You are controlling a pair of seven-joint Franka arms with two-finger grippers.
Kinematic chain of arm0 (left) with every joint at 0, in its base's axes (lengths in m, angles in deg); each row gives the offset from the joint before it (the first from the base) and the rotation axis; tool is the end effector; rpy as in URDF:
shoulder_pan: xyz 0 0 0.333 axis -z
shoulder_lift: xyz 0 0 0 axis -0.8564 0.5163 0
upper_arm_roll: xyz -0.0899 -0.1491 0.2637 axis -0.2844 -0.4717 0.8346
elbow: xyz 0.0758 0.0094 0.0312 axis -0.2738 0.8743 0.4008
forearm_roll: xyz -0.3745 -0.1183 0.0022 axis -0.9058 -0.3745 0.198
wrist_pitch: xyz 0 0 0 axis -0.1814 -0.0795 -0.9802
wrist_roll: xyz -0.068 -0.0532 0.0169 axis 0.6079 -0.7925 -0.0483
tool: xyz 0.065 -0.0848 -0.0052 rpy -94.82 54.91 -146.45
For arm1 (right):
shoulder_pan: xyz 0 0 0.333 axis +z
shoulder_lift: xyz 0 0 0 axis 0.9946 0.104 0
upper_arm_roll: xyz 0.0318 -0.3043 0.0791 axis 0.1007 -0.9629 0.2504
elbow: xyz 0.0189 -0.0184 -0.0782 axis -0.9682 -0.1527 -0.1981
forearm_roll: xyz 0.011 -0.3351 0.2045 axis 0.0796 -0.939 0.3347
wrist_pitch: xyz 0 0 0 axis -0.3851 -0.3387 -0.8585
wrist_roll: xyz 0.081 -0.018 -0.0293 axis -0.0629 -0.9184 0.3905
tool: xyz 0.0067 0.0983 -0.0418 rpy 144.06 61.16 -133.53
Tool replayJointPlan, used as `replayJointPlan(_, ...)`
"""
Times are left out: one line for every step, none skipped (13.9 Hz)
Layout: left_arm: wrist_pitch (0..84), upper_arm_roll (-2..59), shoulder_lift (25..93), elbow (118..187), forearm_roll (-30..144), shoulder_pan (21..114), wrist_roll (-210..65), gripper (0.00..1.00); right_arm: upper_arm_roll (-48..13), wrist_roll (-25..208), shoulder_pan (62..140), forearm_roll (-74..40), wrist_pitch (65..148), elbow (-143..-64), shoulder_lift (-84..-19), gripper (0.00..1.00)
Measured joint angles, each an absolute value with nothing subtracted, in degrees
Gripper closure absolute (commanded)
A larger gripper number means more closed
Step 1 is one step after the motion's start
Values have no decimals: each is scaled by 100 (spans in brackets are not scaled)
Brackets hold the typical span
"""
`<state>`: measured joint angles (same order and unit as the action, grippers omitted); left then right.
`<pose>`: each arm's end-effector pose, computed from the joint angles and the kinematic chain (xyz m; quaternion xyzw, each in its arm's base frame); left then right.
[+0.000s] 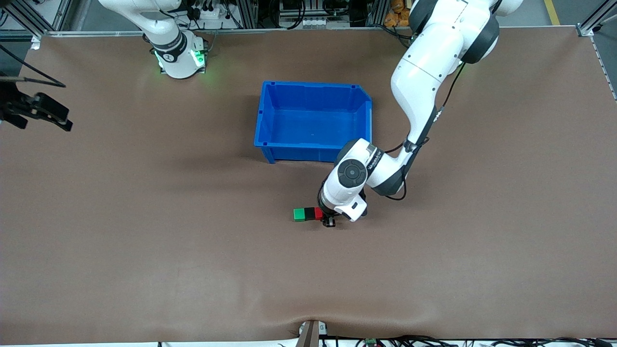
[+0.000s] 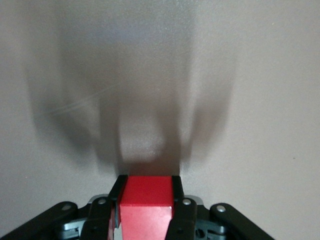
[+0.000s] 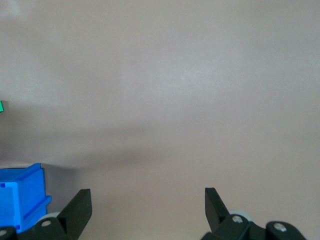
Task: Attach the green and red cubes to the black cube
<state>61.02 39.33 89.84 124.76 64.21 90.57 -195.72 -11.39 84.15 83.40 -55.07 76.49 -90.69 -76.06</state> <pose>0.6105 -0.4603 0.1774 0.6710 0.7356 -0.0533 0.0763 0.5434 -0.0052 0.6593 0.9996 -0.0257 0.0036 0.0134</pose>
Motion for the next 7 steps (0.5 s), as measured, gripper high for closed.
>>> replayJointPlan(6101,3933,8984,12476,6419,9058,-19572,40,-1144,8502,8339,-5507,7557,-9048,-7603,0)
replayJointPlan(6100,3934,8984,12476,6418,9058,-19572,0,-1145,8572,8339,-5507,7527,-9048,-7596,0)
replayJointPlan(6074,3931,8991,12477,6418,9063,-19572,0,-1142,8620,8339,-5507,7523,-9048,-7586,0)
replayJointPlan(6063,3930,9003,12477,6418,9078,-19571,0,-1139,8636,8339,-5507,7515,-9048,-7577,0)
replayJointPlan(6017,3929,9004,12476,6418,9095,-19560,0,-1141,8644,8339,-5507,7503,-9048,-7571,0)
replayJointPlan(5914,3928,9005,12463,6418,9111,-19525,0,-1145,8662,8338,-5504,7493,-9048,-7568,0)
replayJointPlan(5784,3927,8994,12416,6418,9123,-19453,0,-1150,8700,8335,-5500,7485,-9048,-7567,0)
